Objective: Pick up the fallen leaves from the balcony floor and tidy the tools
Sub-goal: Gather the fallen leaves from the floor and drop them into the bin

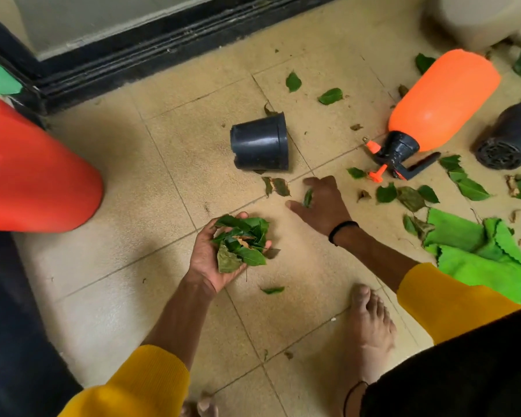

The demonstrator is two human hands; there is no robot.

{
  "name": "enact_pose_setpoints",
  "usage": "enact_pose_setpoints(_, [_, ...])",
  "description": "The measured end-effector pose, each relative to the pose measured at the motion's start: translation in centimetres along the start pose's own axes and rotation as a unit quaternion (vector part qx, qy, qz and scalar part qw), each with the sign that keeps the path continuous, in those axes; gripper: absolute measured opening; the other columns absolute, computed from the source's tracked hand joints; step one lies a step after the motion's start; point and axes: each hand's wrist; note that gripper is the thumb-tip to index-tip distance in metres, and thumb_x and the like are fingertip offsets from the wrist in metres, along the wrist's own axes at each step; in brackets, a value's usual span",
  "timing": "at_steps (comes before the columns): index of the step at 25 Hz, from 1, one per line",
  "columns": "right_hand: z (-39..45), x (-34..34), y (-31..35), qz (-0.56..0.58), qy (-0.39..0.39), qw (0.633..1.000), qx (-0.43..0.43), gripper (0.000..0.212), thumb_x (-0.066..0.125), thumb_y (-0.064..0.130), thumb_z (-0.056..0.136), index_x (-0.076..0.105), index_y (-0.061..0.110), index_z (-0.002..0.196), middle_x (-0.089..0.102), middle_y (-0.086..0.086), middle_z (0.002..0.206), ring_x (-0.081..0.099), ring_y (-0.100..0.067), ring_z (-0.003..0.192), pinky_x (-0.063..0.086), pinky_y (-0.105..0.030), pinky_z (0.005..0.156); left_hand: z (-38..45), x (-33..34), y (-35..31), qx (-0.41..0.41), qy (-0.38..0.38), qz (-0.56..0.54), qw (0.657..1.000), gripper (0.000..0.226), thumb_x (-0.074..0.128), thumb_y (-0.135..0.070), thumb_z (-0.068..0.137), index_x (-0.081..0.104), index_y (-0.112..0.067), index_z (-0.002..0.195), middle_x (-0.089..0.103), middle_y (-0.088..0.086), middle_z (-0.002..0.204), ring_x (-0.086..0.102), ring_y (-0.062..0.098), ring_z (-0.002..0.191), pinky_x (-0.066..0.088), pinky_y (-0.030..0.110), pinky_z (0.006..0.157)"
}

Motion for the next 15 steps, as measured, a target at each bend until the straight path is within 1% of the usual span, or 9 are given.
enact_pose_setpoints(1, [0.6,0.5,1.1,0.010,-0.003,1.000,-0.004,0.078,0.081,0.050,0.076,0.050,0.016,0.140,0.039,-0.011,0.130,0.047,-0.017,0.110,0.036,-0.019,0.097,-0.2,0.0,-0.3,0.010,-0.001,-0.004,1.000,0.036,0.050,-0.036,0.094,0.074,-0.009,0.095,0.074,0.013,0.105,0.066,0.039,0.111,0.036,0.062,0.112])
enact_pose_setpoints(3, [1.6,1.9,2.7,-0.013,-0.019,1.000,-0.013,0.084,0.079,0.064,0.069,0.051,0.023,0.137,0.039,-0.010,0.128,0.048,-0.021,0.111,0.047,-0.030,0.097,-0.8,-0.2,-0.7,0.023,-0.007,-0.023,0.999,0.032,0.054,-0.034,0.091,0.071,-0.009,0.099,0.075,0.013,0.102,0.067,0.038,0.108,0.037,0.061,0.111])
enact_pose_setpoints(4, [1.8,2.7,3.3,-0.033,-0.034,0.999,-0.008,0.083,0.077,0.070,0.067,0.052,0.026,0.133,0.040,-0.010,0.127,0.050,-0.025,0.113,0.052,-0.036,0.092,-0.9,-0.5,-0.9,0.027,-0.009,-0.030,0.999,0.031,0.056,-0.034,0.088,0.070,-0.009,0.101,0.074,0.014,0.104,0.068,0.038,0.107,0.040,0.062,0.108])
enact_pose_setpoints(6, [2.0,4.0,4.4,-0.042,-0.067,0.997,0.019,0.072,0.072,0.071,0.071,0.055,0.027,0.126,0.040,-0.009,0.125,0.051,-0.028,0.114,0.055,-0.040,0.082,-1.3,-0.9,-1.2,0.031,-0.009,-0.041,0.999,0.032,0.059,-0.033,0.086,0.069,-0.009,0.105,0.072,0.013,0.110,0.066,0.039,0.111,0.045,0.063,0.103])
enact_pose_setpoints(8, [2.2,4.9,5.1,-0.053,-0.099,0.994,0.014,0.053,0.070,0.060,0.081,0.057,0.025,0.119,0.041,-0.008,0.123,0.051,-0.029,0.113,0.055,-0.040,0.076,-1.2,-1.6,-1.5,0.041,-0.008,-0.060,0.997,0.033,0.059,-0.033,0.088,0.069,-0.010,0.108,0.069,0.012,0.117,0.063,0.039,0.118,0.050,0.063,0.097])
enact_pose_setpoints(10, [2.7,5.5,5.0,-0.049,-0.106,0.993,-0.027,0.036,0.071,0.043,0.087,0.061,0.021,0.113,0.045,-0.008,0.117,0.054,-0.028,0.107,0.056,-0.038,0.076,-1.1,-1.9,-1.8,0.043,-0.010,-0.057,0.997,0.033,0.055,-0.035,0.092,0.069,-0.009,0.108,0.069,0.014,0.117,0.061,0.039,0.120,0.051,0.063,0.095])
enact_pose_setpoints(12, [3.1,5.4,4.5,-0.021,-0.093,0.993,-0.070,0.024,0.074,0.028,0.087,0.067,0.016,0.108,0.055,-0.010,0.109,0.059,-0.026,0.098,0.054,-0.032,0.078,-1.1,-1.9,-1.9,0.044,-0.018,-0.056,0.997,0.035,0.050,-0.036,0.096,0.069,-0.009,0.107,0.071,0.014,0.112,0.064,0.039,0.116,0.051,0.062,0.096])
enact_pose_setpoints(13, [3.3,5.0,4.2,-0.005,-0.083,0.993,-0.081,0.020,0.075,0.024,0.086,0.070,0.015,0.103,0.061,-0.009,0.104,0.061,-0.024,0.094,0.052,-0.029,0.078,-1.2,-1.9,-1.9,0.045,-0.022,-0.061,0.997,0.036,0.047,-0.036,0.097,0.068,-0.009,0.107,0.073,0.013,0.109,0.066,0.039,0.113,0.050,0.062,0.098])
enact_pose_setpoints(15, [3.3,3.8,3.7,0.044,-0.054,0.994,-0.079,0.014,0.078,0.022,0.083,0.074,0.014,0.093,0.069,-0.002,0.089,0.065,-0.017,0.085,0.054,-0.028,0.077,-1.3,-2.1,-1.8,0.046,-0.028,-0.061,0.997,0.038,0.044,-0.038,0.099,0.068,-0.009,0.107,0.074,0.014,0.106,0.068,0.038,0.107,0.046,0.062,0.102])
Point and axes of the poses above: each hand's wrist, its own z-axis towards the middle knuckle, its own x-axis out of the palm, y = z × x
